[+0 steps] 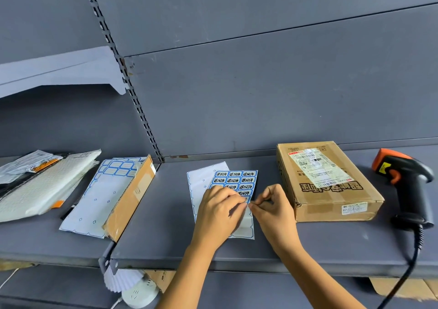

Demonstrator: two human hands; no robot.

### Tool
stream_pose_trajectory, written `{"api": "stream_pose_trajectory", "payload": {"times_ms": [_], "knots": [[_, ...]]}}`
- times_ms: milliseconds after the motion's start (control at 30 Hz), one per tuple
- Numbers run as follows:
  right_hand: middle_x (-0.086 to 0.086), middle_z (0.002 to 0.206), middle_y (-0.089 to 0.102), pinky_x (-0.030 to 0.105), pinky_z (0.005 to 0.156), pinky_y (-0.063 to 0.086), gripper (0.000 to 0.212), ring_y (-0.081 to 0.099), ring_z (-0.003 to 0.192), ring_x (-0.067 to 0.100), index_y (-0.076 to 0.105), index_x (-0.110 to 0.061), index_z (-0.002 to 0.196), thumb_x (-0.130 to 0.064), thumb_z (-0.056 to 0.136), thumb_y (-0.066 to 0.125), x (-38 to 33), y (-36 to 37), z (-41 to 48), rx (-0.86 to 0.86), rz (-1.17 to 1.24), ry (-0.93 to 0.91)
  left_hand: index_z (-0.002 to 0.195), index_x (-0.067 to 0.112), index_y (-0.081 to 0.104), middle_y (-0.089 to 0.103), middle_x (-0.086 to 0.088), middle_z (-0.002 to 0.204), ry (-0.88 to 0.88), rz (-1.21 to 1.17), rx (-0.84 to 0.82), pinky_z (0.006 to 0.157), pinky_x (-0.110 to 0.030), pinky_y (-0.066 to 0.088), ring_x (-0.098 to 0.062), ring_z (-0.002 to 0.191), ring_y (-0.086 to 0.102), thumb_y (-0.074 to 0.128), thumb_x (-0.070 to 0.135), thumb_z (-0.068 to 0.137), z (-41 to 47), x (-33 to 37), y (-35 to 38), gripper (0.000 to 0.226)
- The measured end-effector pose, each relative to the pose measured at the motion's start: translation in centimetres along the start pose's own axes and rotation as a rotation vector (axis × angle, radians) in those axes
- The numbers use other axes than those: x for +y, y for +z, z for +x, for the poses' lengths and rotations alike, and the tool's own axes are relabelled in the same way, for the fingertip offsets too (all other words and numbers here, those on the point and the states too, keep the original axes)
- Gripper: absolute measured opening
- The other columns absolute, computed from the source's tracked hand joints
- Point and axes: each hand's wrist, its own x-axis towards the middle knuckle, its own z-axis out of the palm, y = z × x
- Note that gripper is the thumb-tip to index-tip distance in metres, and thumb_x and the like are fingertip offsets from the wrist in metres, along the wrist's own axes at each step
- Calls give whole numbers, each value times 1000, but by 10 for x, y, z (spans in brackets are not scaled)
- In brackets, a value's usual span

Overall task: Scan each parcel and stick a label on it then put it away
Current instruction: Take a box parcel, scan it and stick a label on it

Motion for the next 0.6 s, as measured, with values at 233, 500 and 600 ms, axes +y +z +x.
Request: {"api": "stream_pose_trajectory", "payload": {"times_ms": [233, 500, 600], "knots": [[0, 64, 43, 23, 56, 37, 36, 38, 58, 10, 37, -14, 76, 7, 76, 67, 1, 0, 0, 23, -27, -23, 80, 17, 71, 65, 8, 82, 9, -29, -20, 74, -26, 42, -17, 79, 55, 61, 27, 85, 0, 1, -2, 15], [0, 63, 42, 22, 55, 36, 37, 37, 57, 9, 37, -14, 74, 10, 77, 65, -2, 2, -1, -8, -12, -24, 78, 15, 71, 64, 6, 79, 27, -12, -28, 71, -31, 44, -19, 77, 57, 58, 28, 88, 0, -1, -2, 20], [1, 64, 43, 22, 55, 36, 37, 36, 57, 10, 37, -15, 74, 9, 77, 65, -3, 1, -2, -10, -24, -15, 77, 15, 70, 64, 6, 78, 36, -6, -27, 70, -32, 44, -19, 76, 56, 58, 28, 89, 0, 0, -2, 21]]}}
